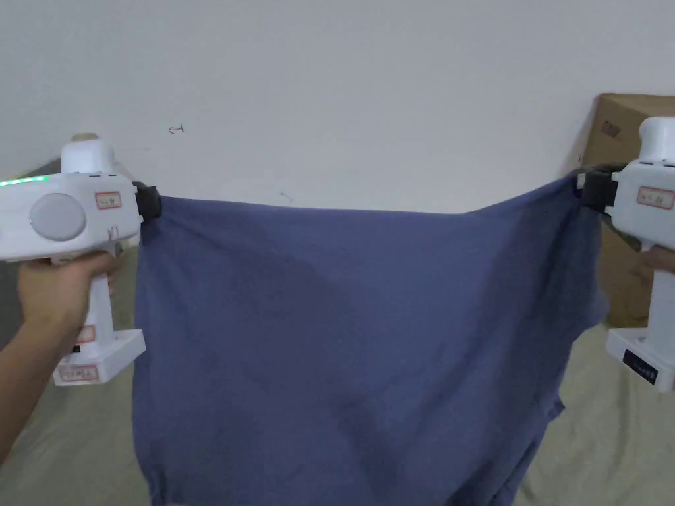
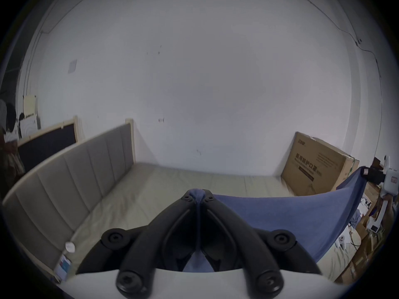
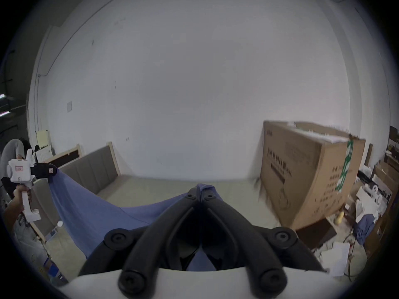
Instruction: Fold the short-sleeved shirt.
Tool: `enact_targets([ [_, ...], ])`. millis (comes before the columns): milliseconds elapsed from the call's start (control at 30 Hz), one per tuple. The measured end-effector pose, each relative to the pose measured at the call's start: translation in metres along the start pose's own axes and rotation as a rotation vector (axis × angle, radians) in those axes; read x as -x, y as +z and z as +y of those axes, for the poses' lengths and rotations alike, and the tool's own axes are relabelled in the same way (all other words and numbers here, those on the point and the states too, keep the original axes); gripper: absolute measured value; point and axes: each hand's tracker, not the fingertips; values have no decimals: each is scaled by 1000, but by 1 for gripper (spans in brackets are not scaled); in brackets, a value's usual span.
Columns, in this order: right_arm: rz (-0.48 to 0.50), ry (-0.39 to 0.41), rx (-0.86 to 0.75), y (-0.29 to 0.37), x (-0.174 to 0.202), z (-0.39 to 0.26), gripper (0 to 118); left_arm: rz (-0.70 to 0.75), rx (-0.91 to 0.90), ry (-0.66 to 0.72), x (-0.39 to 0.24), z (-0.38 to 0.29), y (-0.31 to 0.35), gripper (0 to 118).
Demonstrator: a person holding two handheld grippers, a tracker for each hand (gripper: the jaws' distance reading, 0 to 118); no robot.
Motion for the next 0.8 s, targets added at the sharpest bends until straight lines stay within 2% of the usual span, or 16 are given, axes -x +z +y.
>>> enact_targets([
  [100, -12, -13, -59, -3, 16, 28, 0, 4, -20, 1, -3, 24, -15, 2],
  [233, -30, 12, -100, -13, 29, 55, 0, 48, -52, -57, -12, 48, -36, 2],
  [433, -58, 11, -140, -28, 35, 73, 0, 51, -77, -69, -20, 63, -69, 2],
  [500, -64, 13, -138, -50, 18, 69, 0, 57, -75, -88, -23, 58, -82, 2],
  [700, -68, -1, -79, -73, 10, 17, 0, 65, -12, -154, -29, 15, -126, 2],
  [800, -59, -42, -26, -78, 9, -17, 0, 63, 32, -156, -28, -16, -143, 2],
])
